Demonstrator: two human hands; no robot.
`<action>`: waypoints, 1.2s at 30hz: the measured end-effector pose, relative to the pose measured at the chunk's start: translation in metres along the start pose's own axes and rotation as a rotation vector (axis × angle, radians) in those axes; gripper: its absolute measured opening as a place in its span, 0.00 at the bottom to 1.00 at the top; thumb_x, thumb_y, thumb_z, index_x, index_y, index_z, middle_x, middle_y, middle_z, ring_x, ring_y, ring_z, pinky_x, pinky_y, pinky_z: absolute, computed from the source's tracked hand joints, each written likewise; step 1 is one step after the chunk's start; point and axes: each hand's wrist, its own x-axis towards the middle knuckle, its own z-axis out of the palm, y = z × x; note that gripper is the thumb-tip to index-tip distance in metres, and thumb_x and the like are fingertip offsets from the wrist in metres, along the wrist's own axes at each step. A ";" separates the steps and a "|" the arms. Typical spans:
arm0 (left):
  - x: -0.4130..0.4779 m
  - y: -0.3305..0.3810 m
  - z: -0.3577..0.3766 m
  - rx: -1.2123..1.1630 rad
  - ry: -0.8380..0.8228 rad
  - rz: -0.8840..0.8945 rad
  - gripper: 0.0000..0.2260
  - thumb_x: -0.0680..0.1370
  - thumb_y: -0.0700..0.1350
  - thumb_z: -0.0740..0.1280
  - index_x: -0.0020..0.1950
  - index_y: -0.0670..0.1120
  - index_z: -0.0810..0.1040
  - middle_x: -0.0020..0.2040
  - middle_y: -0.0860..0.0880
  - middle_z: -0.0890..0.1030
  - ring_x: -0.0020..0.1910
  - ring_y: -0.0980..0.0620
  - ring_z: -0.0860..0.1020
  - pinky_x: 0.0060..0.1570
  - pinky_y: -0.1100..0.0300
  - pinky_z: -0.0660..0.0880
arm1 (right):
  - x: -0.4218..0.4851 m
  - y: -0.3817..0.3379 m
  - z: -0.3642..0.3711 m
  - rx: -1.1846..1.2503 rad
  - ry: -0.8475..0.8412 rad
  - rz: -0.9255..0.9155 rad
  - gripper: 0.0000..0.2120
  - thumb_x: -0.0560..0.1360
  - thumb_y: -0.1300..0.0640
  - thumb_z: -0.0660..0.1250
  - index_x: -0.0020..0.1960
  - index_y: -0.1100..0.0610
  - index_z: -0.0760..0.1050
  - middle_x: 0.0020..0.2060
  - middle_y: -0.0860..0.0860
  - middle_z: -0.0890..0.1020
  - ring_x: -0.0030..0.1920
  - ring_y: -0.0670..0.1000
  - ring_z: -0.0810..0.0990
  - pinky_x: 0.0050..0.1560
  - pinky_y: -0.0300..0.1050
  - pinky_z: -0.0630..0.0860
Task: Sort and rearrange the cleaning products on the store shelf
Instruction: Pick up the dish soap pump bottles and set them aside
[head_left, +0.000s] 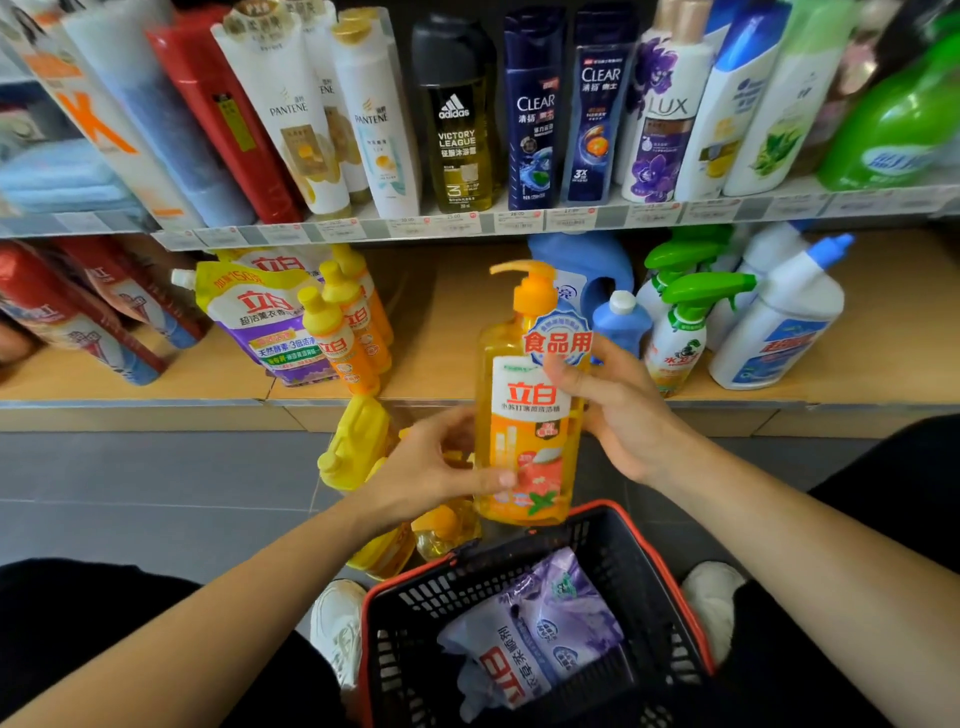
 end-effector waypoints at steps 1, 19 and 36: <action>0.000 -0.003 0.004 -0.002 -0.017 -0.022 0.31 0.67 0.51 0.82 0.67 0.52 0.76 0.59 0.55 0.84 0.59 0.55 0.82 0.54 0.61 0.80 | 0.000 -0.002 0.000 0.015 0.016 0.005 0.26 0.67 0.52 0.78 0.62 0.58 0.76 0.55 0.55 0.85 0.56 0.56 0.84 0.56 0.58 0.80; 0.011 0.004 -0.011 0.222 0.435 -0.007 0.34 0.51 0.60 0.83 0.51 0.54 0.74 0.46 0.55 0.83 0.44 0.58 0.82 0.41 0.55 0.81 | 0.003 -0.011 -0.030 -0.929 0.523 -0.557 0.12 0.69 0.47 0.78 0.43 0.54 0.81 0.37 0.48 0.82 0.40 0.47 0.81 0.42 0.46 0.79; 0.001 0.042 -0.004 0.405 0.214 0.138 0.27 0.66 0.55 0.78 0.64 0.51 0.80 0.54 0.53 0.83 0.52 0.51 0.82 0.52 0.48 0.80 | 0.011 0.022 -0.026 -1.522 -0.132 -0.489 0.44 0.56 0.27 0.74 0.66 0.47 0.71 0.53 0.45 0.81 0.52 0.53 0.79 0.46 0.46 0.66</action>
